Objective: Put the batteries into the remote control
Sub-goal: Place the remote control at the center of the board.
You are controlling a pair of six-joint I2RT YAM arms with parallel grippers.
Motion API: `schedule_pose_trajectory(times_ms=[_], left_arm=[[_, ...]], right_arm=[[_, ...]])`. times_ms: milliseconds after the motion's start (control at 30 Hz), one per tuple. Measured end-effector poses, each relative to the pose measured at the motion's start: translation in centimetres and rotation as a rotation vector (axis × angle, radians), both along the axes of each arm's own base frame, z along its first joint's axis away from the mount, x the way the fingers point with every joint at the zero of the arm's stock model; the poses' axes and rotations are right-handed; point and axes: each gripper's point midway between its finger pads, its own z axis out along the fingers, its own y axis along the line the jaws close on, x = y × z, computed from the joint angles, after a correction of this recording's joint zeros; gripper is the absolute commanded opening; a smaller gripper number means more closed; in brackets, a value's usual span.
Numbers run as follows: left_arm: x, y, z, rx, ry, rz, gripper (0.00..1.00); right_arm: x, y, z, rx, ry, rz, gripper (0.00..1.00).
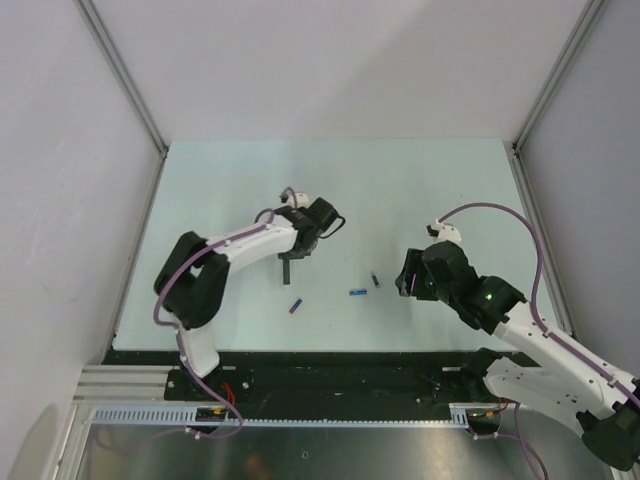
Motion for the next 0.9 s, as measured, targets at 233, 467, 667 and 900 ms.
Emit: schedule_pose_trajectory(times_ms=[233, 467, 667, 900], left_arm=[[1.4, -3.4, -1.1, 0.100, 0.054, -0.113, 0.09], [1.1, -4.5, -4.0, 0.133, 0.144, -0.163, 0.28], [0.8, -5.8, -4.3, 0.085, 0.167, -0.210, 0.63], [1.0, -8.7, 0.5, -0.073, 0.071, -0.277, 0.72]], right_arm=[[-0.3, -0.5, -0.2, -0.030, 0.006, 0.005, 0.64], [-0.8, -0.8, 1.0, 0.004, -0.027, 0.011, 0.64], [-1.3, -1.1, 1.7, 0.019, -0.039, 0.012, 0.65], [-1.6, -1.5, 1.8, 0.013, -0.031, 0.010, 0.65]])
